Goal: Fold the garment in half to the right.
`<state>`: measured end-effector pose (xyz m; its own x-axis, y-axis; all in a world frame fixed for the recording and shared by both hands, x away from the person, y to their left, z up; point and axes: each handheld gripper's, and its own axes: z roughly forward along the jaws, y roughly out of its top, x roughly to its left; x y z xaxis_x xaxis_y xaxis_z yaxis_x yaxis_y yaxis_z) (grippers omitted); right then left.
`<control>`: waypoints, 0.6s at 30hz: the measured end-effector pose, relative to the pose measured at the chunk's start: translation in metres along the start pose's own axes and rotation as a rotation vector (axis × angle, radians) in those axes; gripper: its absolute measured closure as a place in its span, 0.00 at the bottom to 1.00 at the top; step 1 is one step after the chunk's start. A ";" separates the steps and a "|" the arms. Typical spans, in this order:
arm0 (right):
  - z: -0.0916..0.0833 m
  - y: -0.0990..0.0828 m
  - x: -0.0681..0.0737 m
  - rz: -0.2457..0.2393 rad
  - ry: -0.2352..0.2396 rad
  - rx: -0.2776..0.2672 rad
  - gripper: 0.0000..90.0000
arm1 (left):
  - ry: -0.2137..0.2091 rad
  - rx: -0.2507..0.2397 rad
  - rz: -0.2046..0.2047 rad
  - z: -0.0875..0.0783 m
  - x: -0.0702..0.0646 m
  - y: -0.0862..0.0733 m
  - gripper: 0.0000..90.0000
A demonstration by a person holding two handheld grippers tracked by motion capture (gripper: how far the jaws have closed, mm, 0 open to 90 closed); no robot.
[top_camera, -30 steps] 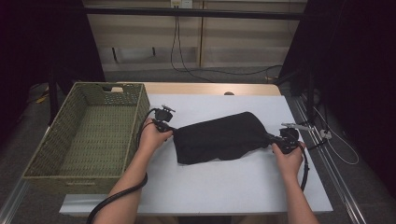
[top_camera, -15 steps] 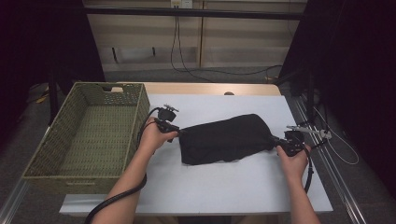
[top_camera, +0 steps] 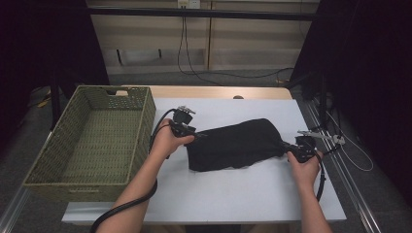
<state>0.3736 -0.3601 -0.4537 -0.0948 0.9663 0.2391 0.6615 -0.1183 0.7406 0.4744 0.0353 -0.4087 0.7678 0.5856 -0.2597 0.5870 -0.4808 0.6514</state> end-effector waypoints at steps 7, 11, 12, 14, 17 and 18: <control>0.001 0.000 0.001 -0.001 0.003 -0.002 0.93 | 0.015 0.026 0.027 0.030 0.002 0.006 0.49; 0.001 -0.001 0.001 -0.002 0.006 -0.001 0.93 | 0.002 0.038 0.042 0.040 0.003 0.005 0.62; 0.001 -0.001 0.002 -0.002 0.005 -0.001 0.93 | 0.006 0.042 0.063 0.041 0.001 0.005 0.67; 0.001 -0.001 0.002 -0.003 0.005 0.000 0.93 | 0.015 0.056 0.086 0.039 -0.001 0.006 0.81; 0.001 -0.001 0.002 -0.003 0.005 0.000 0.93 | -0.004 0.064 0.080 0.032 -0.006 0.007 0.94; 0.001 -0.001 0.002 -0.003 0.006 -0.001 0.93 | -0.003 0.073 0.090 0.028 -0.007 0.007 0.95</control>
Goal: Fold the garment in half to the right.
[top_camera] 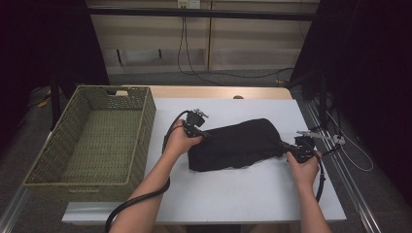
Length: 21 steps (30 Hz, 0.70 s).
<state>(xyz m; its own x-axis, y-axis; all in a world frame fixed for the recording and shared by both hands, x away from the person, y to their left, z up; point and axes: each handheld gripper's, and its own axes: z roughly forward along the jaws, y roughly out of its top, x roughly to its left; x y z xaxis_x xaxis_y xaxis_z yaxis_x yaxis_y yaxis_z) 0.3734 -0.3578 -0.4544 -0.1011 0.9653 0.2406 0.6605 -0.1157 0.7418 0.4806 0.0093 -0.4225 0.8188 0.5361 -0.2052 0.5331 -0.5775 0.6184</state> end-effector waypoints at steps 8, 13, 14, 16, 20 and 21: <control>0.002 0.000 -0.001 -0.005 -0.007 0.007 0.93 | -0.024 -0.056 0.038 -0.032 -0.023 -0.020 0.96; 0.002 -0.001 -0.002 0.014 -0.005 0.003 0.93 | -0.044 -0.072 0.085 -0.043 -0.035 -0.035 0.96; 0.002 -0.001 -0.002 0.016 -0.004 0.003 0.93 | -0.045 -0.070 0.097 -0.044 -0.037 -0.038 0.96; 0.002 -0.001 -0.002 0.021 -0.003 0.004 0.93 | -0.044 -0.074 0.110 -0.046 -0.040 -0.045 0.96; -0.001 -0.001 -0.001 0.023 0.003 0.002 0.93 | -0.045 -0.075 0.115 -0.049 -0.040 -0.054 0.96; -0.002 -0.001 -0.001 0.025 0.003 0.001 0.93 | -0.040 -0.075 0.116 -0.051 -0.040 -0.055 0.96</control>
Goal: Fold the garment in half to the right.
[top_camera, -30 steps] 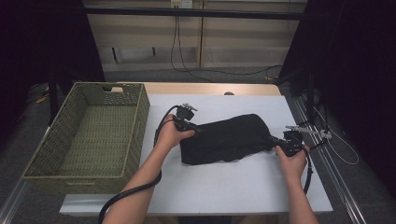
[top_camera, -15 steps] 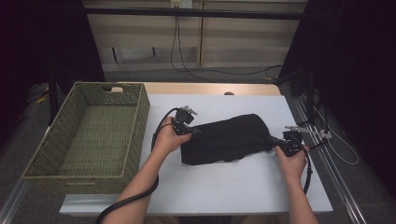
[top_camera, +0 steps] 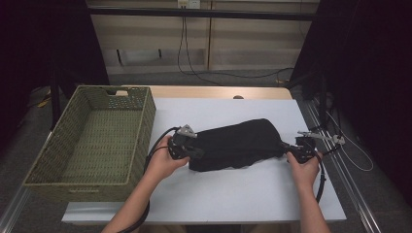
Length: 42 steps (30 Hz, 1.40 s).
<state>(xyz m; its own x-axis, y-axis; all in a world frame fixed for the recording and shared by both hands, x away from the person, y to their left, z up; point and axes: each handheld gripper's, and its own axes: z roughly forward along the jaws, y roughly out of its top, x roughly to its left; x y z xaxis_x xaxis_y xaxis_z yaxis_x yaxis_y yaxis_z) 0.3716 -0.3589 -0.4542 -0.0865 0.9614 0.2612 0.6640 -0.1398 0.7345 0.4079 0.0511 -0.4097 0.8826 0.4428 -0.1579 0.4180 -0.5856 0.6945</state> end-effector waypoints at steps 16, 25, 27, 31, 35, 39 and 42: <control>-0.017 -0.008 0.001 0.024 0.016 -0.011 0.92 | -0.004 0.024 0.000 -0.004 -0.008 -0.011 0.94; -0.016 -0.008 0.001 0.020 0.013 -0.008 0.92 | -0.005 -0.002 -0.050 -0.005 -0.004 -0.010 0.61; -0.015 -0.008 0.002 0.015 0.011 -0.005 0.92 | -0.011 -0.015 -0.066 -0.006 -0.003 -0.008 0.55; -0.015 -0.008 0.002 0.012 0.008 -0.005 0.92 | 0.003 -0.043 -0.102 -0.008 0.000 -0.005 0.39; -0.015 -0.008 0.002 0.013 0.009 0.000 0.92 | 0.043 -0.026 -0.137 -0.006 0.005 -0.004 0.30; -0.014 -0.009 0.002 0.006 0.006 0.001 0.92 | 0.091 -0.021 -0.178 0.000 0.013 -0.007 0.24; -0.015 -0.008 0.003 0.008 0.007 -0.002 0.92 | 0.121 -0.004 -0.190 0.006 0.019 -0.011 0.24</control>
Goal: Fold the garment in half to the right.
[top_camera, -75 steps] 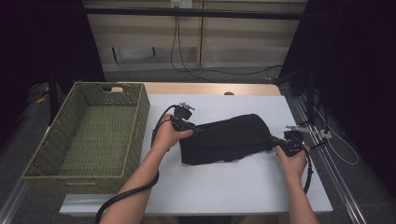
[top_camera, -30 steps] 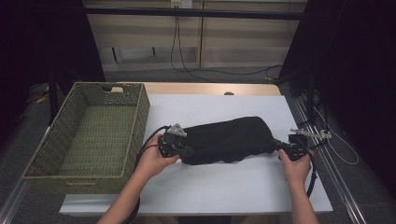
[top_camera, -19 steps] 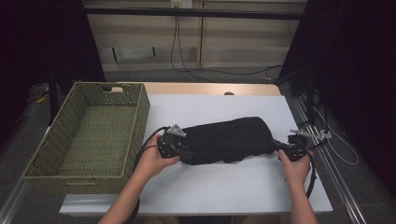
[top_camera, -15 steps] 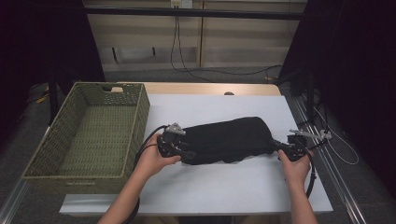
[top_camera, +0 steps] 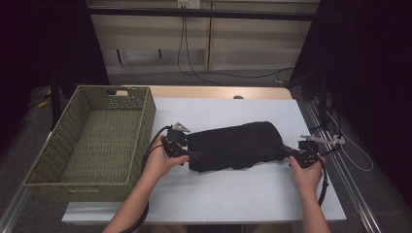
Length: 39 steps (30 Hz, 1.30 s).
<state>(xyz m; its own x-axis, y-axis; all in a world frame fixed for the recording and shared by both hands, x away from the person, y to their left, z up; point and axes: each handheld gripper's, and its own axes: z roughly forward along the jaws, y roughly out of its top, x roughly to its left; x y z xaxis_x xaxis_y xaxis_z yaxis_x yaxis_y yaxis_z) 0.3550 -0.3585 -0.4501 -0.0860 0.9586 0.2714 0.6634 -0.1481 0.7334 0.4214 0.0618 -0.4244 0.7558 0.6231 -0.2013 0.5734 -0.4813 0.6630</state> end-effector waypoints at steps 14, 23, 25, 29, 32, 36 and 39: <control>0.000 0.001 -0.001 -0.005 0.009 -0.006 0.92 | 0.011 -0.011 -0.017 0.006 0.011 0.005 0.23; -0.001 0.002 0.000 -0.006 0.009 -0.011 0.92 | 0.056 -0.040 -0.048 0.010 0.024 0.012 0.22; -0.001 0.002 0.000 -0.007 0.010 -0.011 0.92 | 0.064 -0.052 -0.057 0.012 0.028 0.013 0.22; 0.001 0.002 0.000 -0.009 0.006 -0.007 0.92 | 0.073 -0.042 -0.053 0.025 0.039 0.015 0.25; 0.001 0.002 0.001 -0.012 0.007 -0.009 0.92 | 0.094 -0.028 -0.043 0.034 0.046 0.015 0.26; 0.001 0.002 0.001 -0.011 0.009 -0.007 0.92 | 0.116 -0.068 -0.072 0.043 0.055 0.014 0.28; 0.002 0.002 0.001 -0.023 0.003 -0.002 0.92 | 0.112 -0.039 -0.041 0.045 0.054 0.018 0.31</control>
<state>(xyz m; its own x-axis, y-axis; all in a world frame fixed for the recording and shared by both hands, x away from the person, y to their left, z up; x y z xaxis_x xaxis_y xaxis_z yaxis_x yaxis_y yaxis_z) 0.3582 -0.3572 -0.4494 -0.1037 0.9610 0.2565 0.6594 -0.1266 0.7410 0.4871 0.0587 -0.4559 0.6911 0.7073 -0.1485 0.5884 -0.4314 0.6839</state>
